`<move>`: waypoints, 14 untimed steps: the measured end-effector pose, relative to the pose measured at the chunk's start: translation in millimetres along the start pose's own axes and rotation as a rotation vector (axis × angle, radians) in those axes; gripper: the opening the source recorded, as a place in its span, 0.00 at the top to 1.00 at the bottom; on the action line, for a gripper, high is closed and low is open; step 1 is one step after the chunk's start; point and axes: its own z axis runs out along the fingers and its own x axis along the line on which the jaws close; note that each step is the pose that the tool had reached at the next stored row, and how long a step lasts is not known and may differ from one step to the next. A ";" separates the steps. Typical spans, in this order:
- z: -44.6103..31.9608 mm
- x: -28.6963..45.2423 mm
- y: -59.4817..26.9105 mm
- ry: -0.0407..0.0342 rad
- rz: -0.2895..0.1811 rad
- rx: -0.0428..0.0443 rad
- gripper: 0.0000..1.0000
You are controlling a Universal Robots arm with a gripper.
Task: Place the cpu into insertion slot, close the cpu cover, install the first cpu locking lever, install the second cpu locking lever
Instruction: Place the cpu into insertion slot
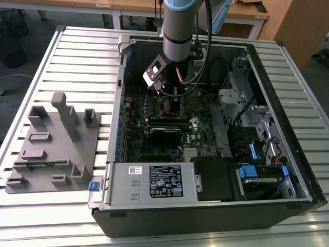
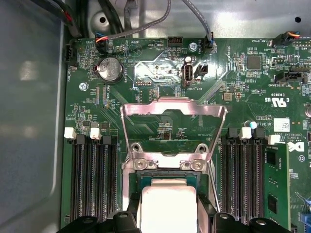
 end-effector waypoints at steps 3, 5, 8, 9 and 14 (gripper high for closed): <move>0.3 0.0 -0.1 0.0000 0.000 0.0000 0.46; 0.5 0.0 -0.2 0.0000 0.000 0.0001 0.46; 0.9 -0.1 -0.2 -0.0002 0.000 0.0002 0.46; 1.0 -0.1 -0.2 -0.0002 0.000 0.0001 0.46; 1.5 0.0 -0.2 -0.0001 0.000 0.0001 0.46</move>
